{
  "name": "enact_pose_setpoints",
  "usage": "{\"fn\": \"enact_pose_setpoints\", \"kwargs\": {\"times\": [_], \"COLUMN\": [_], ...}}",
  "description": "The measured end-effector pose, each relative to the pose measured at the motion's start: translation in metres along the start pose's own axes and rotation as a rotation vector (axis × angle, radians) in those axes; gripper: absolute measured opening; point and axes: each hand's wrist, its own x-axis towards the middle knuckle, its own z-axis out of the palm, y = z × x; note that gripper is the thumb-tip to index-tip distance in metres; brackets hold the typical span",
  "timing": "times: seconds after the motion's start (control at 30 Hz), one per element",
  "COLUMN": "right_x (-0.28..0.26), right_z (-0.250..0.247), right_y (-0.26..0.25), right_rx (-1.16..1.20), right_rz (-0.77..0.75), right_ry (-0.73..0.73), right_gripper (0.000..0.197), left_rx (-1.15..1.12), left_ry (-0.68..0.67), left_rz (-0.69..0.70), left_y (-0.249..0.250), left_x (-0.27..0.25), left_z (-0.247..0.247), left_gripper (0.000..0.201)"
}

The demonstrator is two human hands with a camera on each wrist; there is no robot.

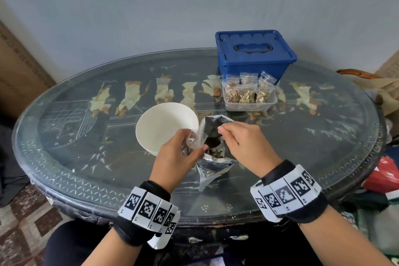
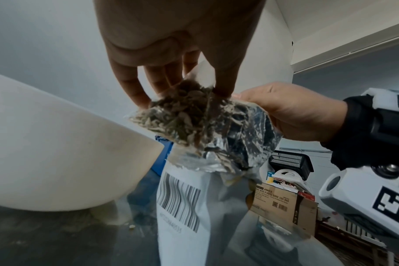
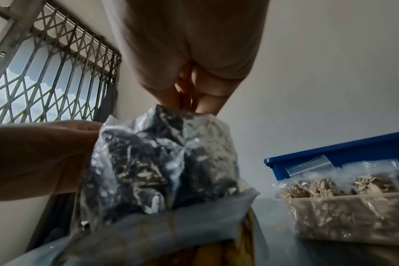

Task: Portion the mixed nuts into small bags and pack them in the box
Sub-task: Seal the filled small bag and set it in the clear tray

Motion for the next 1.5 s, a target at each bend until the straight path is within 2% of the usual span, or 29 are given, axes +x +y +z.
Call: {"fn": "enact_pose_setpoints", "kwargs": {"times": [0.17, 0.3, 0.6, 1.1, 1.33, 1.5], "right_x": [0.001, 0.006, 0.021, 0.043, 0.043, 0.043], "right_z": [0.001, -0.003, -0.006, -0.023, -0.031, -0.039], "right_y": [0.001, -0.001, 0.001, 0.005, 0.013, 0.017], "right_rx": [0.016, 0.094, 0.196, 0.432, 0.505, 0.537], "right_rz": [0.097, 0.248, 0.514, 0.712, 0.75, 0.784], "right_ry": [-0.065, -0.13, -0.16, -0.03, 0.142, 0.248], "right_gripper": [0.038, 0.029, 0.034, 0.039, 0.038, 0.037], "left_rx": [0.002, 0.006, 0.019, 0.018, -0.001, -0.034], "left_ry": [-0.002, -0.016, -0.045, -0.133, -0.116, -0.146], "left_rz": [0.006, 0.005, 0.017, 0.042, 0.016, -0.014], "left_y": [0.0, -0.002, -0.004, -0.006, -0.001, -0.002], "left_x": [-0.002, -0.002, 0.001, 0.044, 0.043, 0.042], "left_z": [0.002, 0.001, 0.003, -0.014, -0.019, -0.022], "left_gripper": [0.029, 0.031, 0.036, 0.031, 0.025, 0.029]}}
